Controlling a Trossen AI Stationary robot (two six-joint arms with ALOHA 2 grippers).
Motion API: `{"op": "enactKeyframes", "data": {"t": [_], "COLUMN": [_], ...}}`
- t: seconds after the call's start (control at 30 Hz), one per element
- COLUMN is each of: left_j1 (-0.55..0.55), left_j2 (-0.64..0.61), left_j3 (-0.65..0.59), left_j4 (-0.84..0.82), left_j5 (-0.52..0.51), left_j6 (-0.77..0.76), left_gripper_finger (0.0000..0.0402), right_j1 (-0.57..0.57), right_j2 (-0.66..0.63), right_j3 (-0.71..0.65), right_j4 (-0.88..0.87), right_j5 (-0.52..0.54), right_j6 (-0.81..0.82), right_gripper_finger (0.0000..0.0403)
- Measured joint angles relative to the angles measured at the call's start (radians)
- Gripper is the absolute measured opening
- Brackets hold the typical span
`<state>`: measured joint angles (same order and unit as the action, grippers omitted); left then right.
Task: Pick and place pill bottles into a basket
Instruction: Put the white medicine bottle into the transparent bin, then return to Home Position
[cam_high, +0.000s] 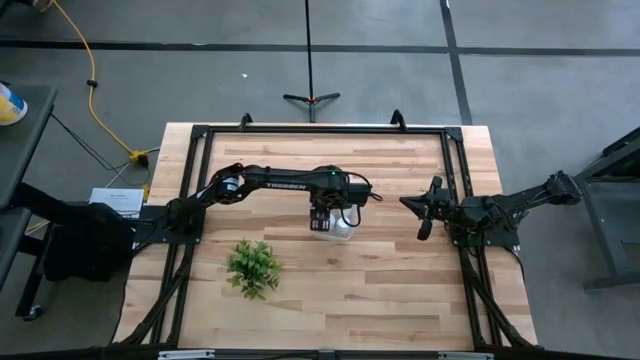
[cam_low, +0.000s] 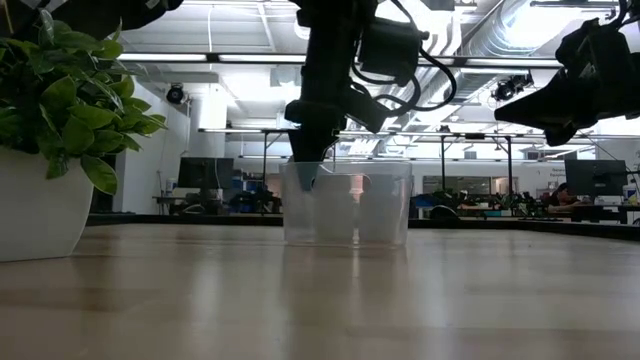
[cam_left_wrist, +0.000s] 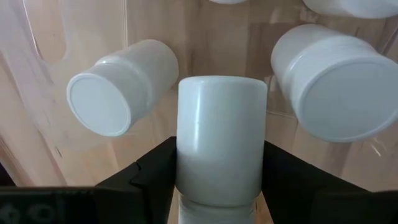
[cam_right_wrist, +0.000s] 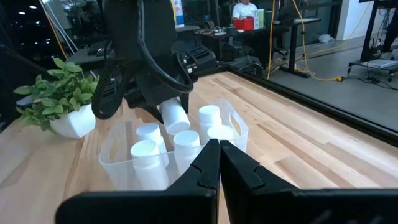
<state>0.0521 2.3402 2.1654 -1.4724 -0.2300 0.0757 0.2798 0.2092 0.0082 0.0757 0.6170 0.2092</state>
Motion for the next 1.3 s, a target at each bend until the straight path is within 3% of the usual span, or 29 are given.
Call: {"op": "enactKeyframes", "data": {"t": [0.3,0.67,0.93,1.03,1.17,1.3], "left_j1": [0.0,0.0,0.0,0.001,0.002,-0.019], "left_j2": [0.0,0.0,0.0,-0.064,-0.18,-0.253], "left_j3": [0.0,0.007,0.169,0.145,0.071,0.031], "left_j4": [-0.012,-0.032,-0.057,0.111,0.426,0.619], "left_j5": [-0.001,-0.006,-0.05,-0.019,0.149,0.232], "left_j6": [0.027,0.026,0.026,0.013,-0.01,0.021], "left_gripper_finger": [0.026,0.0256,0.0234,0.0207,0.0159,0.01], "right_j1": [0.0,0.0,0.0,0.0,0.0,0.0], "right_j2": [0.0,0.0,0.0,0.0,0.0,0.006], "right_j3": [0.0,0.0,0.0,0.0,0.0,0.0], "right_j4": [0.0,0.0,0.0,0.0,0.0,0.001], "right_j5": [0.0,0.002,0.002,0.001,-0.003,-0.025], "right_j6": [0.0,-0.001,-0.001,-0.001,-0.001,-0.001], "right_gripper_finger": [0.0001,0.0002,0.0001,0.0001,0.0001,0.0002]}}
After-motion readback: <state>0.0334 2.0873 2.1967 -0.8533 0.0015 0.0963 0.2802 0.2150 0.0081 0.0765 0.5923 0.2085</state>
